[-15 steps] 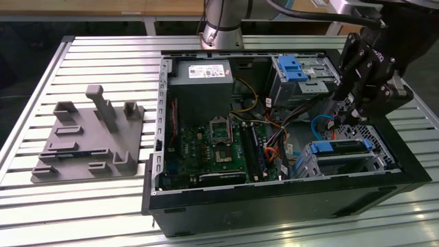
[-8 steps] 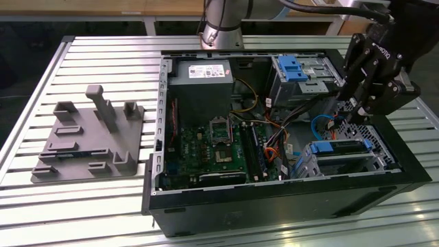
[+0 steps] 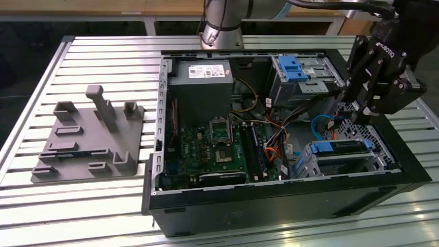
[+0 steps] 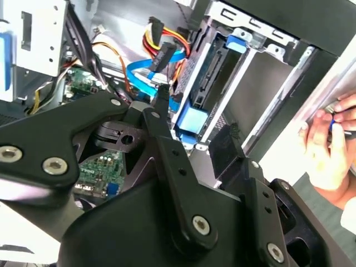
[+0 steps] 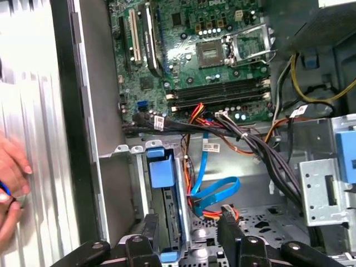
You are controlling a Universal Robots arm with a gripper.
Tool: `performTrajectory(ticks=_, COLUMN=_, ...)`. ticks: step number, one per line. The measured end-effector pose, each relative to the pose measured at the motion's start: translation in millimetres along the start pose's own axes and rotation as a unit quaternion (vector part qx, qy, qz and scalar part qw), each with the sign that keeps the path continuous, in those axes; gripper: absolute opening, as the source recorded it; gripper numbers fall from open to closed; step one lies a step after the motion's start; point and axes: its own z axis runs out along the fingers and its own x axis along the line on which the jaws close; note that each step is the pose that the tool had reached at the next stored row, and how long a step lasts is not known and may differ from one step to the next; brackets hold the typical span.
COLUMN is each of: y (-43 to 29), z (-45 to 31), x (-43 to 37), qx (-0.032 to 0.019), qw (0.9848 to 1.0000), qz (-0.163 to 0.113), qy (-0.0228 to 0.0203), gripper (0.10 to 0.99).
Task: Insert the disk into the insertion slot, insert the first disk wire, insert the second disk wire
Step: 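Insert the first disk wire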
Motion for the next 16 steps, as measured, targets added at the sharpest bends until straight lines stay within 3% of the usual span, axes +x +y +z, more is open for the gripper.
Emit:
performTrajectory(ticks=2, y=0.0, z=0.9, x=-0.4, qx=0.0036, qw=1.0, qz=0.007, qy=0.0035, gripper=0.565)
performTrajectory(ticks=5, y=0.2, z=1.5, x=-1.8, qx=0.0089, qw=0.9998, qz=0.017, qy=0.0038, gripper=0.565)
performTrajectory(ticks=7, y=0.8, z=2.1, x=-5.9, qx=0.0133, qw=0.9997, qz=0.017, qy=0.0047, gripper=0.565)
performTrajectory(ticks=9, y=1.6, z=2.5, x=-12.1, qx=0.016, qw=0.9997, qz=0.018, qy=0.0091, gripper=0.565)
performTrajectory(ticks=11, y=2.4, z=2.7, x=-18.6, qx=0.0181, qw=0.9995, qz=0.018, qy=0.0172, gripper=0.565)
performTrajectory(ticks=16, y=3.2, z=3.4, x=-34.4, qx=0.0231, qw=0.9985, qz=0.018, qy=0.0455, gripper=0.565)
